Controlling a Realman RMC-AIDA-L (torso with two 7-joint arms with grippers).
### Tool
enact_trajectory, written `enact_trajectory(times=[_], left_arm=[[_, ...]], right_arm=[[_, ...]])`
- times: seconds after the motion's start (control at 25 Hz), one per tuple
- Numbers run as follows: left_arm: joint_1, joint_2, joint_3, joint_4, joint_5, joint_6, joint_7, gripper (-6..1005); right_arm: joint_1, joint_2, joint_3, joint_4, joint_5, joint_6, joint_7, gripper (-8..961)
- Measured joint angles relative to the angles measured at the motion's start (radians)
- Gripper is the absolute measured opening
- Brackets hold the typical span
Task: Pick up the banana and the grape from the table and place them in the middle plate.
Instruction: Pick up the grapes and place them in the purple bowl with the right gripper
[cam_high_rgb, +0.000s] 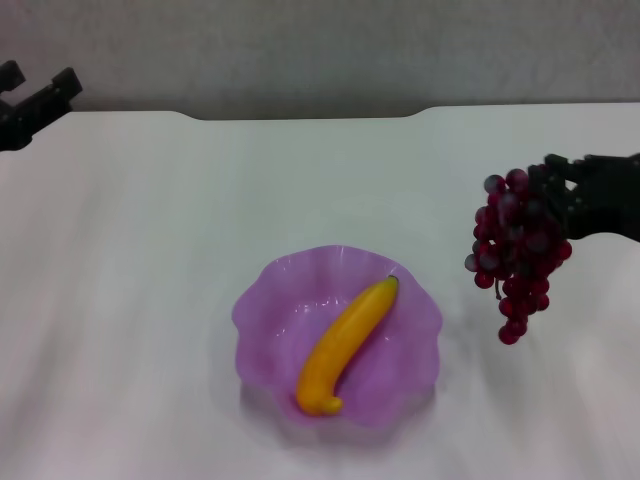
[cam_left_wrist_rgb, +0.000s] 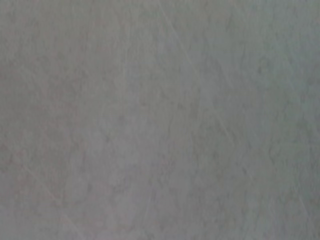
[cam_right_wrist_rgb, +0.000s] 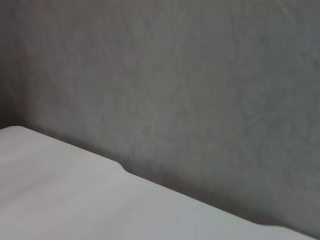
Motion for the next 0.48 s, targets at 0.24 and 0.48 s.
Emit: enact_trajectory(times=[0.24,0.48], left_arm=[[0.000,0.000,-0.001,0.000,0.000,0.000,0.000,877],[0.000,0.000,0.000,0.000,0.000,0.000,0.000,877]], right_arm=[[-0.003,-0.001,-0.042,0.081,-0.057,0.029,0.027,159],[0.010,-0.003,-0.085,0.117,-0.063,0.049,0.026,158]])
